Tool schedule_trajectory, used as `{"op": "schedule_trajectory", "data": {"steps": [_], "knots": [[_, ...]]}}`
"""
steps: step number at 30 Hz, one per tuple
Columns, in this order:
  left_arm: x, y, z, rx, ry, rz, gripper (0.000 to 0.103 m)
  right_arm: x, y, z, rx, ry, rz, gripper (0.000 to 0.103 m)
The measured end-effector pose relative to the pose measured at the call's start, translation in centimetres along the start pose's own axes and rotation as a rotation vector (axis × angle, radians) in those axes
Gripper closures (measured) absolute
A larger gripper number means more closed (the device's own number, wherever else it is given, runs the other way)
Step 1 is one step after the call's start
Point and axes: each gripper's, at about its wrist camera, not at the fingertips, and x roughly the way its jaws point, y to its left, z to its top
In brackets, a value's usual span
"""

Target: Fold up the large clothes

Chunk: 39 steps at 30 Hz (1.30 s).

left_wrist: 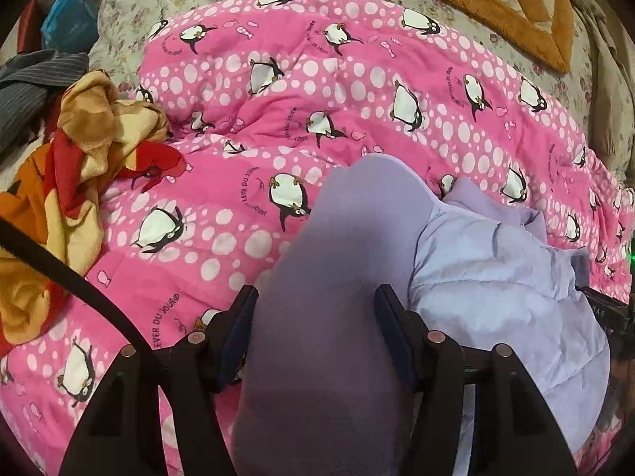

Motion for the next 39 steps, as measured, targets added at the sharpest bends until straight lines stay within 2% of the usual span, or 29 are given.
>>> {"op": "schedule_trajectory", "data": {"steps": [5, 8, 12, 16, 20, 24, 29, 34, 36, 39], "knots": [[-0.2, 0.1, 0.0, -0.002, 0.000, -0.003, 0.072, -1.3, -0.8, 0.7, 0.034, 0.035, 0.025, 0.042], [-0.4, 0.1, -0.1, -0.005, 0.002, -0.006, 0.072, -4.7, 0.4, 0.1, 0.042, -0.006, 0.126, 0.042], [-0.6, -0.2, -0.4, 0.007, -0.002, 0.000, 0.072, -8.4, 4.6, -0.6, -0.011, -0.045, 0.283, 0.043], [-0.8, -0.1, -0.6, 0.003, 0.000, -0.003, 0.072, -9.1, 10.2, -1.0, -0.124, 0.004, 0.388, 0.056], [-0.7, -0.1, -0.6, 0.003, 0.002, -0.007, 0.072, -7.1, 14.6, -1.7, -0.210, 0.036, 0.312, 0.057], [-0.9, -0.5, -0.5, 0.021, -0.001, -0.004, 0.072, -4.4, 14.7, -0.7, -0.149, 0.063, 0.286, 0.057], [-2.4, -0.5, -0.5, 0.009, -0.016, -0.052, 0.072, -6.3, 14.0, -1.2, -0.131, 0.079, 0.284, 0.057], [-4.1, -1.5, -0.9, 0.025, -0.033, -0.103, 0.072, -11.4, 12.4, -2.9, -0.102, 0.001, 0.297, 0.057], [-4.8, -2.1, -1.3, 0.041, -0.037, -0.123, 0.072, -12.1, 11.9, -4.1, -0.086, 0.013, 0.285, 0.057], [-5.9, -3.3, -2.1, 0.083, -0.046, -0.145, 0.072, -10.6, 12.2, -6.0, -0.084, 0.070, 0.247, 0.057]]}}
